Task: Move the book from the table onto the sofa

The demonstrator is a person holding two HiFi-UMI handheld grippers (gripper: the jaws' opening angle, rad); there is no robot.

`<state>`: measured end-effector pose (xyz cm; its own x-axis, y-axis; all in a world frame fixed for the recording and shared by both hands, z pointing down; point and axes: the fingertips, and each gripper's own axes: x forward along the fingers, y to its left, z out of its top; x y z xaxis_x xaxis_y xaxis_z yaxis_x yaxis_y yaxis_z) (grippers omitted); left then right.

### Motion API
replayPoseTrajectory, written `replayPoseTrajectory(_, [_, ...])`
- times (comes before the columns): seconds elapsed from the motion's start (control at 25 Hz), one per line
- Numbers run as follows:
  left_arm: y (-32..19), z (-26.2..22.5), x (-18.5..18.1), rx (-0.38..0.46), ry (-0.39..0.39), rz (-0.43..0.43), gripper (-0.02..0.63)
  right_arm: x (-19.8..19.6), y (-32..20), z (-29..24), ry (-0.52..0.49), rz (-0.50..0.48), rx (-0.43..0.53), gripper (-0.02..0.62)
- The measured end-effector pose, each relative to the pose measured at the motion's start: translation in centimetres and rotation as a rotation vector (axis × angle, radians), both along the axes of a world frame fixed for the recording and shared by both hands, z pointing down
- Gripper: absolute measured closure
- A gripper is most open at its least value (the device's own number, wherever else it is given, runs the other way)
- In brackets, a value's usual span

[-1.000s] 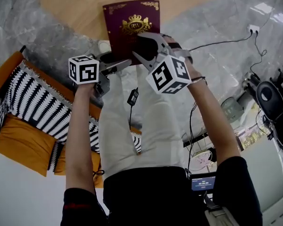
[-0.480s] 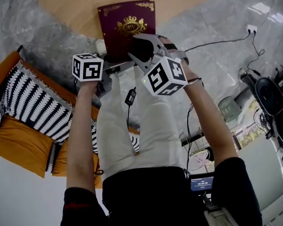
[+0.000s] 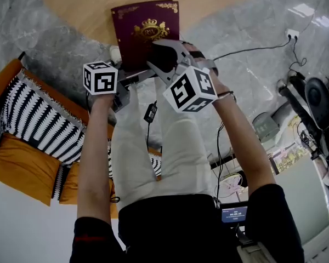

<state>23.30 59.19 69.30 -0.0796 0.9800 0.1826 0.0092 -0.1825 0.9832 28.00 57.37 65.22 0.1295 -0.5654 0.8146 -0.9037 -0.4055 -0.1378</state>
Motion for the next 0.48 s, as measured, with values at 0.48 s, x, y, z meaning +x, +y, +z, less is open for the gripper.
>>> replayPoseTrajectory(0.48, [-0.42, -0.64, 0.02, 0.027, 0.014, -0.003, 0.354, 0.08, -0.08, -0.35, -0.004, 0.015, 0.006, 0.420])
